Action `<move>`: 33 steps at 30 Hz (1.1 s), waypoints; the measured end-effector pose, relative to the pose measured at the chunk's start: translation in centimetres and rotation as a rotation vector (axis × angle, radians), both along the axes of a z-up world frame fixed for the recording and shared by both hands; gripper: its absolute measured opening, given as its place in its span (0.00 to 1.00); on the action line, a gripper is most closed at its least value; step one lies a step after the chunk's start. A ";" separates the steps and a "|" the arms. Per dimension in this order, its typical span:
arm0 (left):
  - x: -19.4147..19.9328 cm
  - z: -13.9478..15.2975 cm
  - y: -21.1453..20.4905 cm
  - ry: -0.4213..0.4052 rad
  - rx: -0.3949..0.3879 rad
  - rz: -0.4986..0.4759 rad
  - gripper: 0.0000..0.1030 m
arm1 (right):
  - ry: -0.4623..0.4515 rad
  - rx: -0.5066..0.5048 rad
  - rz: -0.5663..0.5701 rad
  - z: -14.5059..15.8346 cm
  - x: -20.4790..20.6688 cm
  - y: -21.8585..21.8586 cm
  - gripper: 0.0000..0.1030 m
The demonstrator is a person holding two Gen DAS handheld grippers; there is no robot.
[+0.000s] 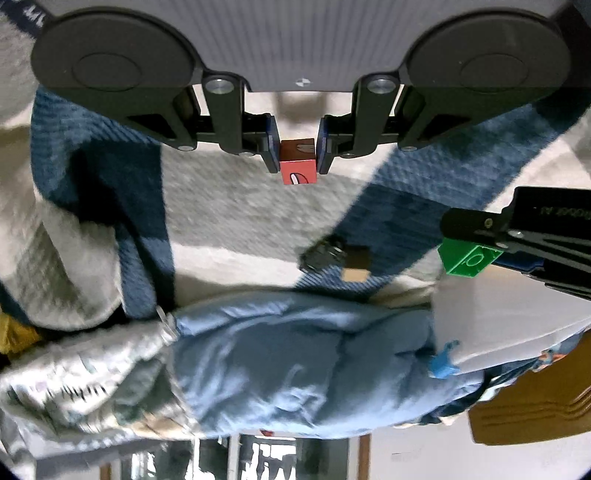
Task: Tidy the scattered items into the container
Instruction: 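Carry the green and red blocks into the white bin and open both tools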
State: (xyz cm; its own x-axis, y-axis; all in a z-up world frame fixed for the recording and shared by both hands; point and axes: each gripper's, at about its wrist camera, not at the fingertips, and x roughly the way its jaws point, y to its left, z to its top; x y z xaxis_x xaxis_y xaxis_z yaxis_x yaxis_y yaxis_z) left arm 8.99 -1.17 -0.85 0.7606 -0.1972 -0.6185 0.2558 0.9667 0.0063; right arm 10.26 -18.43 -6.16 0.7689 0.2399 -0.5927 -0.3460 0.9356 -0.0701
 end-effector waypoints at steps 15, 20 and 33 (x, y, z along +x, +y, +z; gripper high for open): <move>-2.3 5.3 8.8 -0.138 -0.020 0.132 0.37 | -0.107 -0.001 0.145 4.9 0.1 9.7 0.23; -2.6 6.6 11.9 -0.160 -0.037 0.190 0.37 | -0.142 0.004 0.195 6.5 0.7 12.8 0.23; 0.1 9.2 17.5 -0.202 -0.050 0.317 0.37 | -0.237 0.014 0.311 10.2 1.5 19.8 0.23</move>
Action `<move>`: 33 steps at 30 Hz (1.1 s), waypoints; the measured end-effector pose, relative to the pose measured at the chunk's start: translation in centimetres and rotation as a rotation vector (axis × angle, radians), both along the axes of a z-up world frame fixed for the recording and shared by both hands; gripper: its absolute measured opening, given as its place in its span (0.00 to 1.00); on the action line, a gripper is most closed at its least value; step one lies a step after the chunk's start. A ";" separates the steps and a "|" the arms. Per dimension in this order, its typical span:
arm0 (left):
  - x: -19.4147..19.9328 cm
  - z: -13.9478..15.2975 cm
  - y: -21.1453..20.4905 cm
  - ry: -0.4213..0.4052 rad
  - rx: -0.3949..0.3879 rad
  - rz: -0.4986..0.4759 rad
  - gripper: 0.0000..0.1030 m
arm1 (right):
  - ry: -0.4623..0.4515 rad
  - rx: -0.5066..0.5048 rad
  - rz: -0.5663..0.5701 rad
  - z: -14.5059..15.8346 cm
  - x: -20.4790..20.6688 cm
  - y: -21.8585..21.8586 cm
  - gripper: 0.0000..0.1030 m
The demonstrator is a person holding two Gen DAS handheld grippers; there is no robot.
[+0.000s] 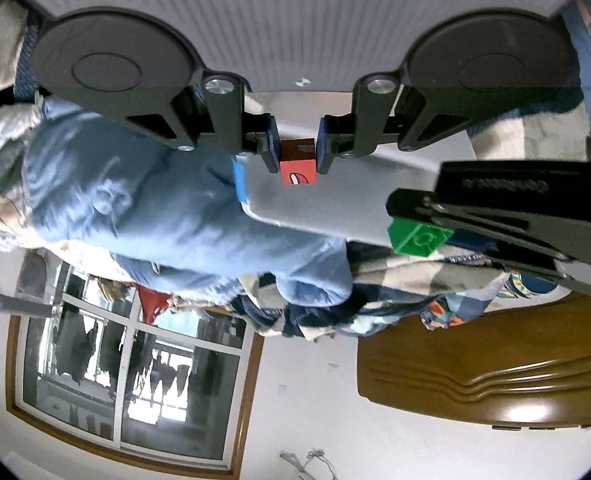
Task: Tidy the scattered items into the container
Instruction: 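Carry the green and red blocks into the white bin and open both tools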
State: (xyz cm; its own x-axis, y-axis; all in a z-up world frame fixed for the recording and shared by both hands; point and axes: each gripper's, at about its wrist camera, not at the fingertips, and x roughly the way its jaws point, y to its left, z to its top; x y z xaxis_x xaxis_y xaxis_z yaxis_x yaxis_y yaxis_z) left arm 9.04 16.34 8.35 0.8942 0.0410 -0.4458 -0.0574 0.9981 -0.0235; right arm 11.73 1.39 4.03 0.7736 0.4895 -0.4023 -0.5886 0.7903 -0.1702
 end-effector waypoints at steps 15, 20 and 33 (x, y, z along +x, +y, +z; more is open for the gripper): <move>5.4 -3.4 4.7 0.109 0.047 0.112 0.37 | 0.047 -0.045 -0.006 -1.7 5.2 4.8 0.23; 6.4 -5.1 5.7 0.168 0.036 0.130 0.38 | 0.077 -0.075 -0.009 -2.9 6.4 5.6 0.23; 4.0 -3.5 5.1 0.111 0.053 0.143 0.65 | 0.001 -0.051 -0.052 -2.8 4.6 3.4 0.75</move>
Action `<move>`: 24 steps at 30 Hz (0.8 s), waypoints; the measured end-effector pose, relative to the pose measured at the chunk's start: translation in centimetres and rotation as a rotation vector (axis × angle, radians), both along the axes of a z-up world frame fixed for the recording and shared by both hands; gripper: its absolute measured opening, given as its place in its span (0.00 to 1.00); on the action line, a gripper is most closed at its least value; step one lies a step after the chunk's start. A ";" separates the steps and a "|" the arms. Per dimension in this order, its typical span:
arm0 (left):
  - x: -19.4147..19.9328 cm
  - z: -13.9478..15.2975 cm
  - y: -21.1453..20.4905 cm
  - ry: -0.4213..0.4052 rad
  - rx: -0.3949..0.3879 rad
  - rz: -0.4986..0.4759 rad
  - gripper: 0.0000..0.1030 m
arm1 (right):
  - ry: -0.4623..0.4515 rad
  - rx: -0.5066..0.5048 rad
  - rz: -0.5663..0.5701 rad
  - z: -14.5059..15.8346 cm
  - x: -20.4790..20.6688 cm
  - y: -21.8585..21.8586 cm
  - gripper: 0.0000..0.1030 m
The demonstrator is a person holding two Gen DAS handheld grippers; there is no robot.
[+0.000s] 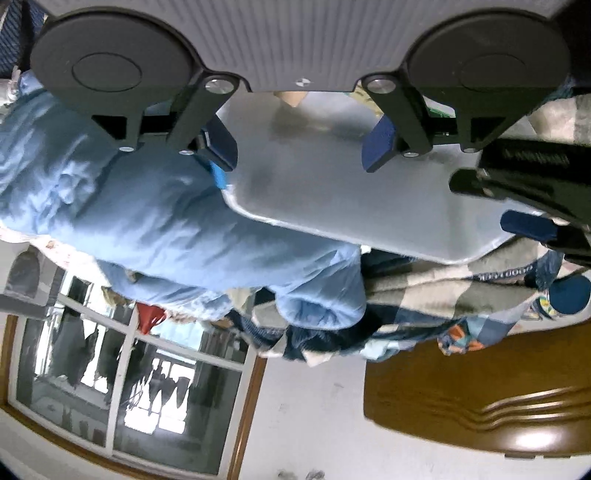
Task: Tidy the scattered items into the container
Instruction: 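Move both tools back over the wooden cube and black car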
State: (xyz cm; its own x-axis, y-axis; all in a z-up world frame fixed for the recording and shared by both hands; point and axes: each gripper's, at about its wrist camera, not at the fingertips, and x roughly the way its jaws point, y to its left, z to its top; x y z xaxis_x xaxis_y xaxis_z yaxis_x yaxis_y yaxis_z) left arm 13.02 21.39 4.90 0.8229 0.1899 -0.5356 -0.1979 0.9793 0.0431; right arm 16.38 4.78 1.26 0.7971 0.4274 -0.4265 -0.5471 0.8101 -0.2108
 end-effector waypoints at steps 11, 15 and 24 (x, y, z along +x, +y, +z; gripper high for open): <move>-2.3 1.9 -10.5 -0.037 -0.064 -0.340 0.66 | 0.030 -0.023 -0.055 -3.2 -2.5 -9.8 0.70; -1.7 -0.1 -15.6 0.016 -0.023 -0.447 0.66 | 0.112 -0.092 -0.164 -7.0 -0.9 -13.5 0.63; 2.4 -4.2 -18.9 0.106 -0.065 -0.429 0.66 | 0.250 -0.006 -0.287 -10.6 4.5 -17.4 0.45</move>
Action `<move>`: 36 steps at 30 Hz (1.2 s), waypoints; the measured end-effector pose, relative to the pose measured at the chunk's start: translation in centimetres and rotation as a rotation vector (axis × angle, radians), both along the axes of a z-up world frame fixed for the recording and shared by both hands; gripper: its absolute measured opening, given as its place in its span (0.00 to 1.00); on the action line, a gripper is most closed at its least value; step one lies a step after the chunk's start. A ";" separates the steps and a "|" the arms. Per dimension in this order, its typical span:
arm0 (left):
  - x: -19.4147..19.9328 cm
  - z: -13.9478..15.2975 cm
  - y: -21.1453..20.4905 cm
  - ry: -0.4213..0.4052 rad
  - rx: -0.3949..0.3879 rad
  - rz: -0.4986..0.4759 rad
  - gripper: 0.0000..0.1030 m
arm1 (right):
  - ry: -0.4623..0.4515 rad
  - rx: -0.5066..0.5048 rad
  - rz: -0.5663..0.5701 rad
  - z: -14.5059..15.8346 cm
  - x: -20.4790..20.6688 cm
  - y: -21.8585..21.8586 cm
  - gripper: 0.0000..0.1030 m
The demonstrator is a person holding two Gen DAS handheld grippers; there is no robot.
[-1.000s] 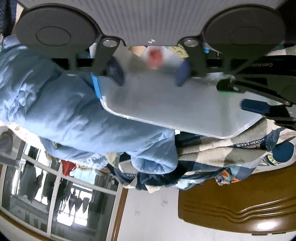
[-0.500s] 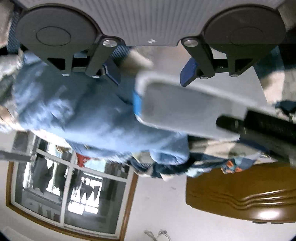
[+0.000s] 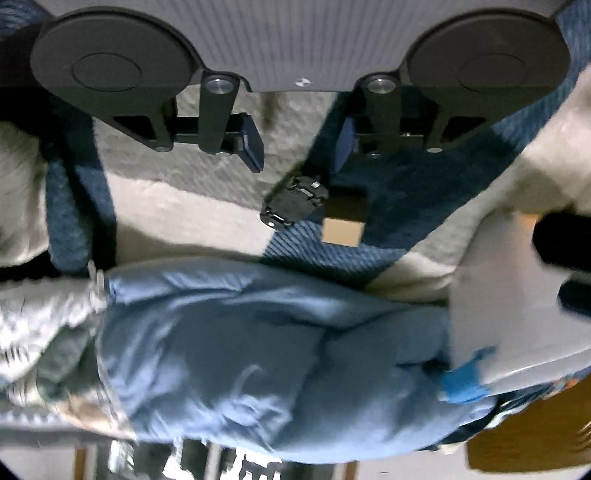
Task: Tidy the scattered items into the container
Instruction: 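Move both tools back over the wooden cube and black car, then grasp the wooden cube with the left tool while the right tool grasps the black car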
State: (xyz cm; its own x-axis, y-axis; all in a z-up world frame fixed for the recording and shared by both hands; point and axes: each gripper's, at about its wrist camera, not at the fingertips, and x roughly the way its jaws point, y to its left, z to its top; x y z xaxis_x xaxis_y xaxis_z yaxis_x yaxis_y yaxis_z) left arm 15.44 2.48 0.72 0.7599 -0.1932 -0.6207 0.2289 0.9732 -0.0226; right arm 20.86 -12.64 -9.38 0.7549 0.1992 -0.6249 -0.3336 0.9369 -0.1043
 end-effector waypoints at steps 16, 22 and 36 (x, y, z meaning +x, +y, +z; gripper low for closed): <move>5.3 -3.5 -2.9 0.056 0.015 0.037 0.66 | -0.023 0.060 -0.096 -1.7 3.0 -3.2 0.31; 8.1 -5.7 -4.6 0.044 0.079 0.035 0.66 | -0.006 0.103 -0.102 -1.4 2.1 -8.1 0.32; 11.5 -8.8 -6.7 0.089 0.107 -0.024 0.42 | 0.000 0.118 -0.135 -1.8 3.4 -7.5 0.65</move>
